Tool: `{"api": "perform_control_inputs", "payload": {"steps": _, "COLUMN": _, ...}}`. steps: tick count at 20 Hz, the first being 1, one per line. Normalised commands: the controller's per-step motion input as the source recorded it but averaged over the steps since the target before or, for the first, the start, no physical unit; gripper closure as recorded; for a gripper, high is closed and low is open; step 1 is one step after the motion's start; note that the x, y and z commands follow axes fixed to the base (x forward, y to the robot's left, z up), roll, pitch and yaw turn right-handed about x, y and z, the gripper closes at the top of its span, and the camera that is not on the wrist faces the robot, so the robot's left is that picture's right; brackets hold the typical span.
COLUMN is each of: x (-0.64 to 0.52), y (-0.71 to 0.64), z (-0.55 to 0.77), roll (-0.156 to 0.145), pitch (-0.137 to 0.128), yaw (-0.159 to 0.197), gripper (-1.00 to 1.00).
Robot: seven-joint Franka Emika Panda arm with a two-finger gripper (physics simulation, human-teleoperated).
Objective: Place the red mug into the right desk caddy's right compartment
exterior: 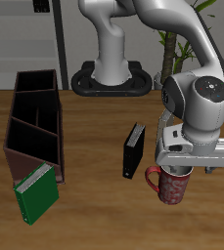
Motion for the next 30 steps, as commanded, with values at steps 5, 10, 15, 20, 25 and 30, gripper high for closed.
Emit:
{"api": "perform_control_inputs", "payload": {"steps": 5, "x": 0.02, "y": 0.01, "z": -0.29, "roll": 0.015, "pitch": 0.036, "yaw": -0.004, "gripper": -1.0}}
{"api": "perform_control_inputs", "payload": {"steps": 10, "x": 0.03, "y": -0.06, "z": -0.2, "roll": 0.005, "pitch": 0.036, "yaw": -0.021, "gripper": 1.0}}
{"api": "perform_control_inputs", "payload": {"steps": 15, "x": 0.03, "y": -0.07, "z": -0.02, "roll": -0.01, "pitch": 0.003, "yaw": -0.005, "gripper": 1.0}}
{"api": "perform_control_inputs", "payload": {"steps": 20, "x": -0.02, "y": -0.07, "z": 0.14, "roll": 0.0, "pitch": -0.015, "yaw": -0.005, "gripper": 1.0}}
{"api": "perform_control_inputs", "payload": {"steps": 25, "x": -0.08, "y": -0.02, "z": 0.41, "roll": 0.003, "pitch": -0.059, "yaw": 0.006, "gripper": 1.0}}
{"api": "perform_control_inputs", "payload": {"steps": 30, "x": -0.2, "y": -0.03, "z": 0.67, "roll": 0.009, "pitch": -0.087, "yaw": 0.0, "gripper": 1.0}}
